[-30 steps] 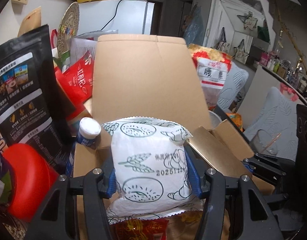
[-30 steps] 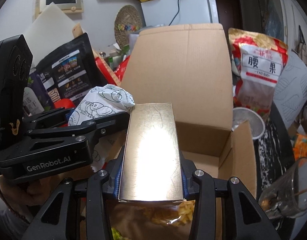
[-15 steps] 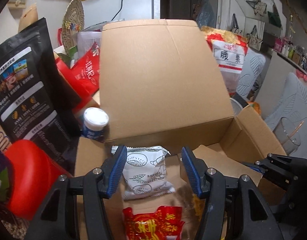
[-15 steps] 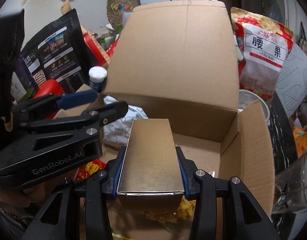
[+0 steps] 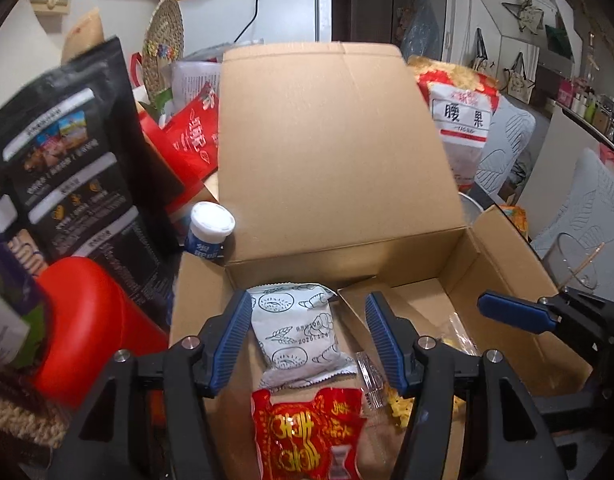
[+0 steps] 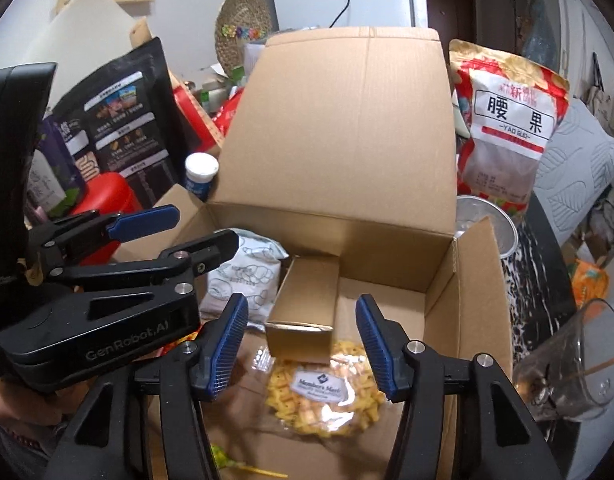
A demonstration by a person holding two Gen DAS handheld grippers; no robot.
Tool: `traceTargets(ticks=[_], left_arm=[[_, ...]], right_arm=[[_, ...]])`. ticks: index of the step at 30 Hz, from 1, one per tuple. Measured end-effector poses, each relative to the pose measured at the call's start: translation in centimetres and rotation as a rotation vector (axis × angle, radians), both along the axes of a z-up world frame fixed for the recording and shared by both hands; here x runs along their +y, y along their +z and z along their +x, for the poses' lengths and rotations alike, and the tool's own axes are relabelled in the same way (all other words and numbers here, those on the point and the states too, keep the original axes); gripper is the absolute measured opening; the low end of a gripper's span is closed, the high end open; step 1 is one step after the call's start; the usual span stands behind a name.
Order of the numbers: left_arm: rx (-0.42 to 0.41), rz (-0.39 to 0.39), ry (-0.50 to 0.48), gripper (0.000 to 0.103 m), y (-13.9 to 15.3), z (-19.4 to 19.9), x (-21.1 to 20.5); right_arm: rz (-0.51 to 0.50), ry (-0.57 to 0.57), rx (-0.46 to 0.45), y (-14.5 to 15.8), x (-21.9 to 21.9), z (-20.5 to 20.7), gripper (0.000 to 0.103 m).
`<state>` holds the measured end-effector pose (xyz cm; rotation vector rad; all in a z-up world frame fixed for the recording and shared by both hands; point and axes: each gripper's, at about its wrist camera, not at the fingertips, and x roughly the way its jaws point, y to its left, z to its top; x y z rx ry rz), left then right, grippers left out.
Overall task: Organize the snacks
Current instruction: 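Lower the bread bag and gold box into the box and open both tools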
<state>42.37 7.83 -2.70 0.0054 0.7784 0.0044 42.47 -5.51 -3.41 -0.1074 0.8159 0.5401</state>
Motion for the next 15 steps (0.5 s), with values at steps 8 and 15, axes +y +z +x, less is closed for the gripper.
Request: traceTargets(ticks=[8, 15], left_arm=[[-0.08, 0.029, 0.005, 0.059, 4.2, -3.8, -0.8], [-0.161, 0.044, 0.0, 0.059, 8.0, -8.2, -1.6]], right_arm=[[0.011, 0.002, -0.063, 3.1, -0.7, -3.6, 0.056], [0.011, -0.003, -0.153, 6.7, -1.6, -8.1, 0.056]])
